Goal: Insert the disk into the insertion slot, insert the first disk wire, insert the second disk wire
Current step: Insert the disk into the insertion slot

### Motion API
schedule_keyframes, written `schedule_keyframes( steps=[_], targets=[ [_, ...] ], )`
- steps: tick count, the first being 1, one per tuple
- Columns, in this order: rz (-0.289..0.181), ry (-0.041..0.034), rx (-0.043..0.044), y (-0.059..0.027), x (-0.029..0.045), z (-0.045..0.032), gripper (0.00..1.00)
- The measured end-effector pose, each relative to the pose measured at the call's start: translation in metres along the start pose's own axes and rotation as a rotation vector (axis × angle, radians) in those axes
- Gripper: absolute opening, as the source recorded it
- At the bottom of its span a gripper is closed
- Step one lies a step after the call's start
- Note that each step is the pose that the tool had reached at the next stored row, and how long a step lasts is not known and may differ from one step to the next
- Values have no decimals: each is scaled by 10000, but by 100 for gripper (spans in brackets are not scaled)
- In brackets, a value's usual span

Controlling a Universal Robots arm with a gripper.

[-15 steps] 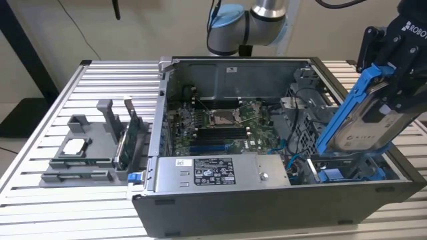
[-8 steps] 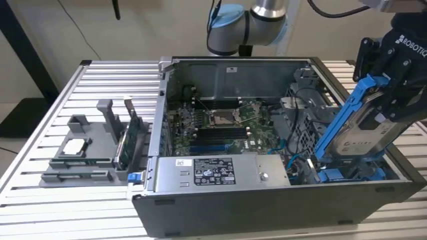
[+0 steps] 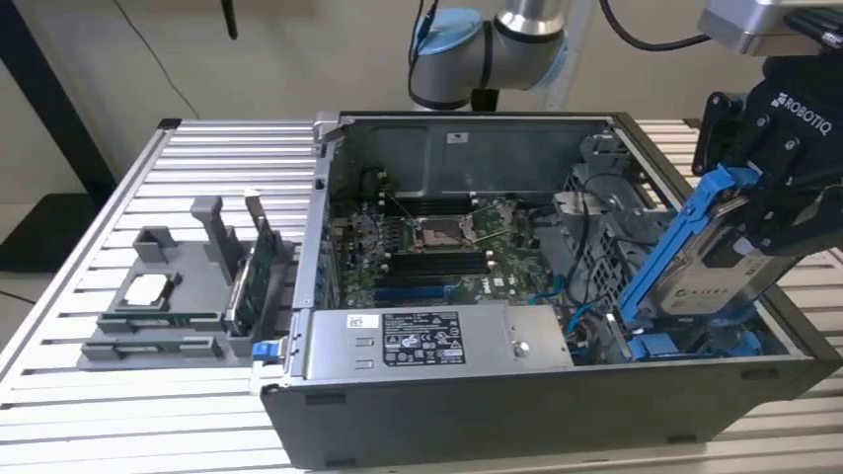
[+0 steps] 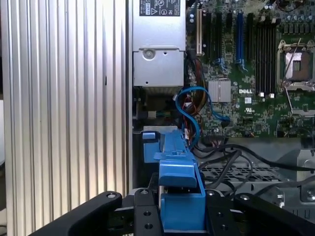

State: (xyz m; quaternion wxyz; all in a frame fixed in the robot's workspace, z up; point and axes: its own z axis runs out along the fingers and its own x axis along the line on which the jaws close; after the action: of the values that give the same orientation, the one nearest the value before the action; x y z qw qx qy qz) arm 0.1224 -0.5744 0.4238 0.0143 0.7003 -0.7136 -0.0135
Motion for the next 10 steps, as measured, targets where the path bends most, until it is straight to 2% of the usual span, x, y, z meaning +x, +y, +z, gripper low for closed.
schedule_keyframes(
  steps=[10],
  targets=[
    [-2, -40, -1, -36, -12, 104, 33]
  ],
)
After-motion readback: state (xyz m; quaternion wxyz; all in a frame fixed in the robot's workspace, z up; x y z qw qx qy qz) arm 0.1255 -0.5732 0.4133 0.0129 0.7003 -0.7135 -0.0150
